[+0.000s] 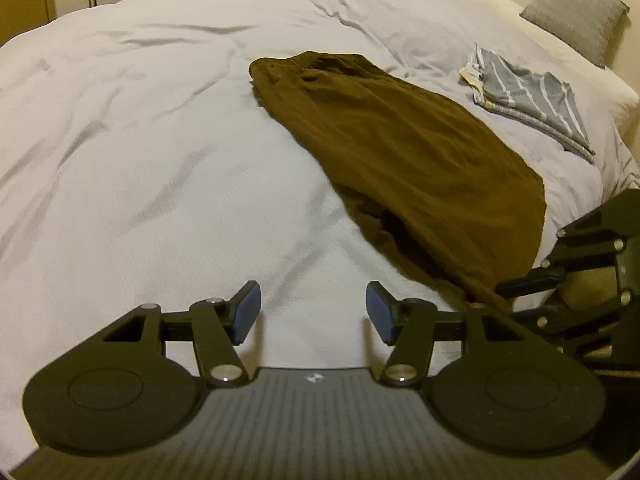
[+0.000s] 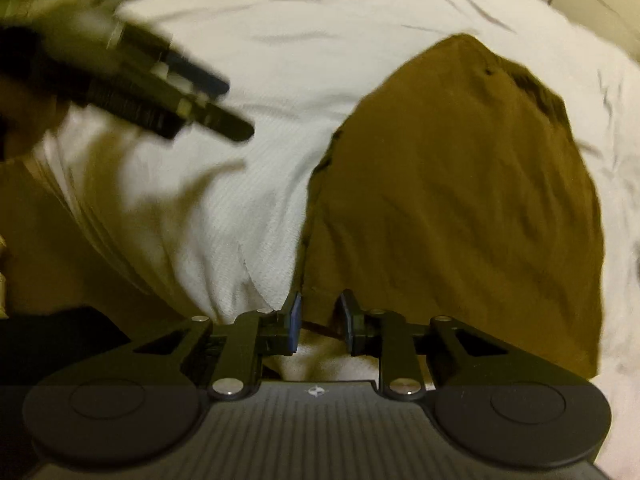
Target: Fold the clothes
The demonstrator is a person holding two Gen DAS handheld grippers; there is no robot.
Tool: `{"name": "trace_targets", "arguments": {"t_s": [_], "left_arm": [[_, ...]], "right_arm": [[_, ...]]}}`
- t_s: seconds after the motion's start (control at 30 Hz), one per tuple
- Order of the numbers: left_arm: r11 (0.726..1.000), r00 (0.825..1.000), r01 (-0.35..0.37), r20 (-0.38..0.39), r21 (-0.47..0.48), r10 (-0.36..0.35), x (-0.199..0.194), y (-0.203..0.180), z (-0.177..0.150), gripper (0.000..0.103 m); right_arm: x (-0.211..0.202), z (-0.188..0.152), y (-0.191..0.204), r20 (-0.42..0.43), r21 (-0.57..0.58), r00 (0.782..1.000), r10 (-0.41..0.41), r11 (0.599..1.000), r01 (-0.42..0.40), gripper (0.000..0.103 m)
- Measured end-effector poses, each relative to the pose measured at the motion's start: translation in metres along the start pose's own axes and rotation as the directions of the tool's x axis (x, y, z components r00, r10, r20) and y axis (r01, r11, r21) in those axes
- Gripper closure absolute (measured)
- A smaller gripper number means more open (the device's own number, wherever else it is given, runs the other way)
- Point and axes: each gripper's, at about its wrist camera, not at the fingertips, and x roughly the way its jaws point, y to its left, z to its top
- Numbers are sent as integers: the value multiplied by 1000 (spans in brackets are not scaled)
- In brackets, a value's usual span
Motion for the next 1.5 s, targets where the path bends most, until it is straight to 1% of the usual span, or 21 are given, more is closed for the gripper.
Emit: {"name": "trace_targets", "arguments": {"t_s": [0.03,0.07,0.23,0.37,0.43,0.5,0.57,0.67,0.73,0.83,0.9,0.97,1.0,1.07,1.2,1.27,1.3,1.33,1.37,1.4,1.5], "left_arm": [[1000,1000,-5,11,-5,5,0,-6,-1,48],[1000,1000,-11,22,-11,11,1,-12,-3,46],[997,995,-71,69,4,71,12,-44,-1,42],[996,989,-90,116,4,89,20,-61,2,39],[995,985,-100,146,27,95,28,-70,4,37],[986,977,-145,170,85,129,42,-78,4,37],[968,964,-205,204,148,173,58,-85,3,37],[953,940,-253,276,169,201,72,-88,1,36],[938,915,-305,323,162,242,79,-89,0,36],[916,858,-399,371,46,355,76,-73,-6,39],[914,838,-400,377,-65,394,64,-53,-16,35],[932,853,-339,376,-128,362,57,-39,-25,34],[934,853,-334,381,-128,357,56,-38,-28,34],[925,830,-369,416,-89,372,56,-47,-35,35],[918,806,-374,443,-131,392,50,-44,-42,34],[907,812,-383,404,-174,420,43,-40,-43,36],[895,805,-400,392,-195,445,39,-38,-45,37],[888,799,-416,387,-199,461,35,-37,-46,37],[881,796,-429,376,-201,474,31,-35,-47,37],[875,795,-437,364,-208,484,27,-34,-48,37],[871,796,-444,353,-211,491,13,-42,-55,36]], "right_arm": [[-1,-1,-7,8,12,1000,25,1000,-26,89],[-2,-2,-14,16,24,999,51,998,-51,102],[-11,-7,-48,71,103,983,171,979,-178,103],[-32,-16,-78,163,215,953,256,933,-288,103],[-40,-22,-88,218,246,938,271,914,-321,103],[-43,-29,-96,266,279,925,273,896,-345,103],[-42,-34,-104,307,300,913,268,884,-360,103],[-35,-40,-103,333,274,910,247,898,-343,103],[-29,-44,-100,349,248,908,233,911,-329,103],[-24,-51,-93,380,194,894,237,925,-327,103],[-22,-57,-89,405,165,882,240,930,-328,103],[-18,-64,-87,430,151,870,240,931,-331,102],[-17,-69,-85,443,148,865,236,932,-330,102],[-17,-80,-81,473,144,853,218,937,-319,93],[-29,-109,-67,537,120,829,159,958,-261,88],[-34,-121,-60,535,151,835,131,957,-247,84],[-37,-127,-56,546,144,828,130,959,-245,83],[-41,-131,-52,556,134,822,125,962,-237,79],[-43,-134,-48,563,112,819,110,972,-207,71],[-44,-136,-42,566,88,820,90,982,-168,69],[-43,-134,-26,568,2,821,60,997,-73,69]]}}
